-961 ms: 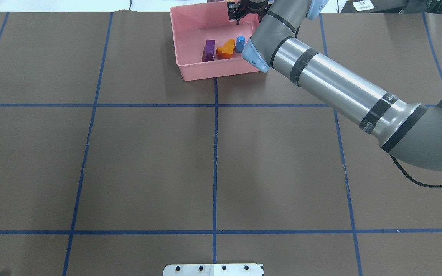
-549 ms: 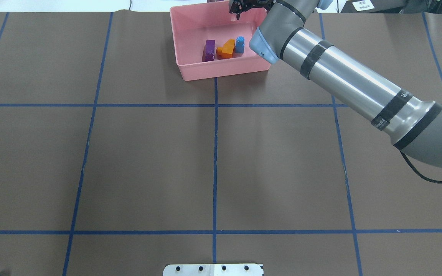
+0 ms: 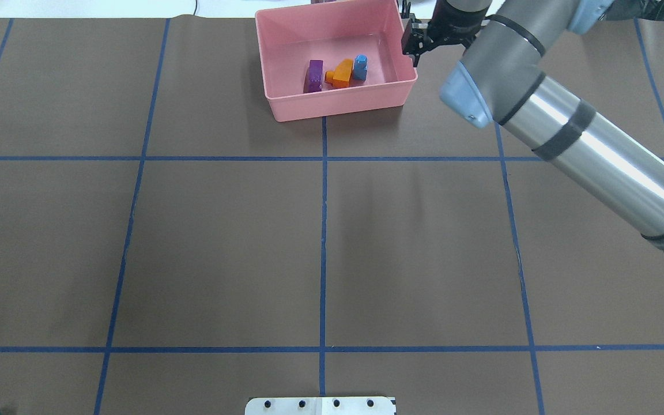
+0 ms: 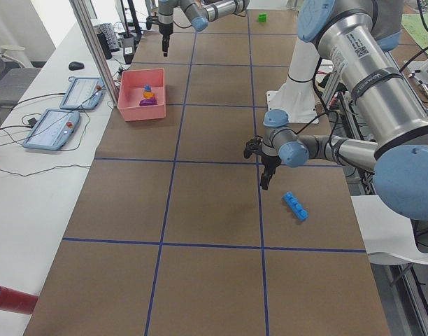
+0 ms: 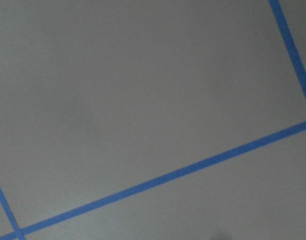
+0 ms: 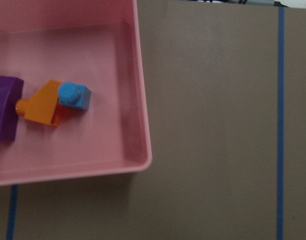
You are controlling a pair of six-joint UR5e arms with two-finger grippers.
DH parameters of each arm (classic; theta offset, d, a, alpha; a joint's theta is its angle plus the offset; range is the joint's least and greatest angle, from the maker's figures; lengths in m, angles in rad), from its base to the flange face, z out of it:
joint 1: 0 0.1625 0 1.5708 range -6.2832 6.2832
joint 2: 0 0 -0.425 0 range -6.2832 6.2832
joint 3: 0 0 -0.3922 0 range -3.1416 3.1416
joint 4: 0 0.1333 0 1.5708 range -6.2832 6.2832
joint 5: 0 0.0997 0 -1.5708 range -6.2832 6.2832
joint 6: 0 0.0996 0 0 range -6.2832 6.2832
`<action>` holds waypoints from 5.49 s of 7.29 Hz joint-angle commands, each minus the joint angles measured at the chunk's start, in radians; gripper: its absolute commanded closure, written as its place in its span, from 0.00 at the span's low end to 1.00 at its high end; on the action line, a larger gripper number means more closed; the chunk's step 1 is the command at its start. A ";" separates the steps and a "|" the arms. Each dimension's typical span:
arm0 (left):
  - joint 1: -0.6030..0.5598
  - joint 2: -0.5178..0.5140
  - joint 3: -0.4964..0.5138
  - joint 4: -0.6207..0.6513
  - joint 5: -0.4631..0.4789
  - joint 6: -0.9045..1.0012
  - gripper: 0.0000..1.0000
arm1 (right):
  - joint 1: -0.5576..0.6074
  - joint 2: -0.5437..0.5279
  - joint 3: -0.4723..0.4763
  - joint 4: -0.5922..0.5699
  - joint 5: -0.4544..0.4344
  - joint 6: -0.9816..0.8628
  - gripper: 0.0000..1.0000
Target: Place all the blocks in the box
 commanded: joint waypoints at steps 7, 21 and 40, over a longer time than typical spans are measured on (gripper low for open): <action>0.439 0.087 0.103 -0.217 0.223 -0.292 0.00 | 0.051 -0.447 0.480 -0.363 -0.013 -0.396 0.00; 0.492 0.093 0.029 -0.388 0.271 -0.518 1.00 | 0.271 -0.627 0.483 -0.360 -0.008 -0.806 0.00; -0.680 -1.896 1.297 0.124 -0.278 -0.484 1.00 | 0.610 -1.330 -0.034 0.659 0.202 -1.257 0.00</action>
